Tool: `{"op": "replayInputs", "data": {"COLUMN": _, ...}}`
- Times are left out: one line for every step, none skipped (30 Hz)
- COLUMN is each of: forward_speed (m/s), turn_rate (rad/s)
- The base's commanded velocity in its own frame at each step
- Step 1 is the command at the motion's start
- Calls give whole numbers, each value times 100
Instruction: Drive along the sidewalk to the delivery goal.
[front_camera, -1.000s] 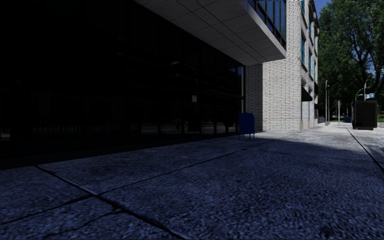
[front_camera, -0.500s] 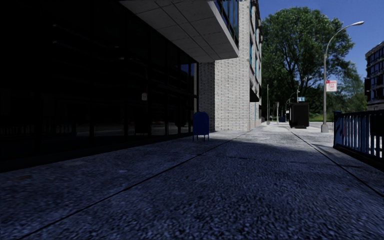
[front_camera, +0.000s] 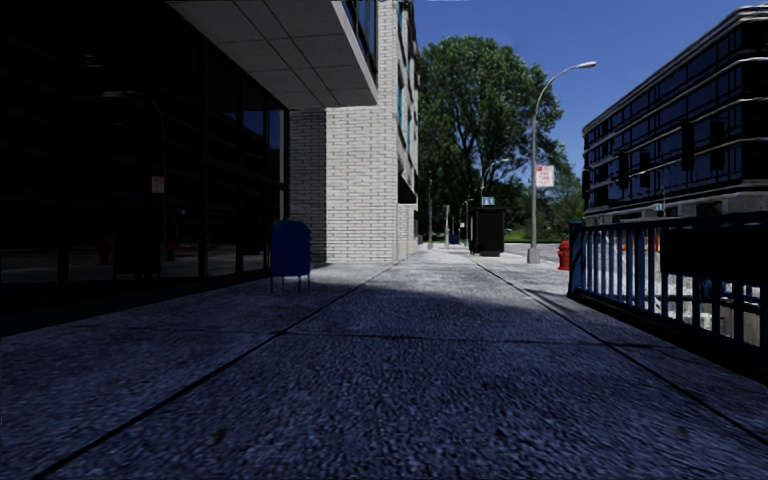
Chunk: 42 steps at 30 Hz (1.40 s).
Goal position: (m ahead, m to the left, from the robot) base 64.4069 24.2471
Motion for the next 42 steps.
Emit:
{"op": "replayInputs", "data": {"forward_speed": 200, "turn_rate": -61}}
{"op": "replayInputs", "data": {"forward_speed": 200, "turn_rate": -60}}
{"op": "replayInputs", "data": {"forward_speed": 200, "turn_rate": -60}}
{"op": "replayInputs", "data": {"forward_speed": 200, "turn_rate": -60}}
{"op": "replayInputs", "data": {"forward_speed": 200, "turn_rate": -60}}
{"op": "replayInputs", "data": {"forward_speed": 200, "turn_rate": -60}}
{"op": "replayInputs", "data": {"forward_speed": 200, "turn_rate": -60}}
{"op": "replayInputs", "data": {"forward_speed": 200, "turn_rate": -56}}
{"op": "replayInputs", "data": {"forward_speed": 200, "turn_rate": 0}}
{"op": "replayInputs", "data": {"forward_speed": 200, "turn_rate": 0}}
{"op": "replayInputs", "data": {"forward_speed": 200, "turn_rate": 0}}
{"op": "replayInputs", "data": {"forward_speed": 200, "turn_rate": 0}}
{"op": "replayInputs", "data": {"forward_speed": 200, "turn_rate": 0}}
{"op": "replayInputs", "data": {"forward_speed": 200, "turn_rate": 0}}
{"op": "replayInputs", "data": {"forward_speed": 200, "turn_rate": 0}}
{"op": "replayInputs", "data": {"forward_speed": 200, "turn_rate": 0}}
{"op": "replayInputs", "data": {"forward_speed": 200, "turn_rate": 0}}
{"op": "replayInputs", "data": {"forward_speed": 200, "turn_rate": 0}}
{"op": "replayInputs", "data": {"forward_speed": 200, "turn_rate": 0}}
{"op": "replayInputs", "data": {"forward_speed": 200, "turn_rate": 0}}
{"op": "replayInputs", "data": {"forward_speed": 200, "turn_rate": 0}}
{"op": "replayInputs", "data": {"forward_speed": 200, "turn_rate": 0}}
{"op": "replayInputs", "data": {"forward_speed": 200, "turn_rate": 0}}
{"op": "replayInputs", "data": {"forward_speed": 200, "turn_rate": 0}}
{"op": "replayInputs", "data": {"forward_speed": 200, "turn_rate": 0}}
{"op": "replayInputs", "data": {"forward_speed": 200, "turn_rate": 0}}
{"op": "replayInputs", "data": {"forward_speed": 200, "turn_rate": 0}}
{"op": "replayInputs", "data": {"forward_speed": 200, "turn_rate": 0}}
{"op": "replayInputs", "data": {"forward_speed": 200, "turn_rate": 0}}
{"op": "replayInputs", "data": {"forward_speed": 200, "turn_rate": 0}}
{"op": "replayInputs", "data": {"forward_speed": 200, "turn_rate": 0}}
{"op": "replayInputs", "data": {"forward_speed": 200, "turn_rate": 0}}
{"op": "replayInputs", "data": {"forward_speed": 200, "turn_rate": 0}}
{"op": "replayInputs", "data": {"forward_speed": 200, "turn_rate": 0}}
{"op": "replayInputs", "data": {"forward_speed": 200, "turn_rate": 0}}
{"op": "replayInputs", "data": {"forward_speed": 200, "turn_rate": -2}}
{"op": "replayInputs", "data": {"forward_speed": 200, "turn_rate": -2}}
{"op": "replayInputs", "data": {"forward_speed": 200, "turn_rate": 0}}
{"op": "replayInputs", "data": {"forward_speed": 200, "turn_rate": 0}}
{"op": "replayInputs", "data": {"forward_speed": 200, "turn_rate": 0}}
{"op": "replayInputs", "data": {"forward_speed": 200, "turn_rate": 0}}
{"op": "replayInputs", "data": {"forward_speed": 200, "turn_rate": 0}}
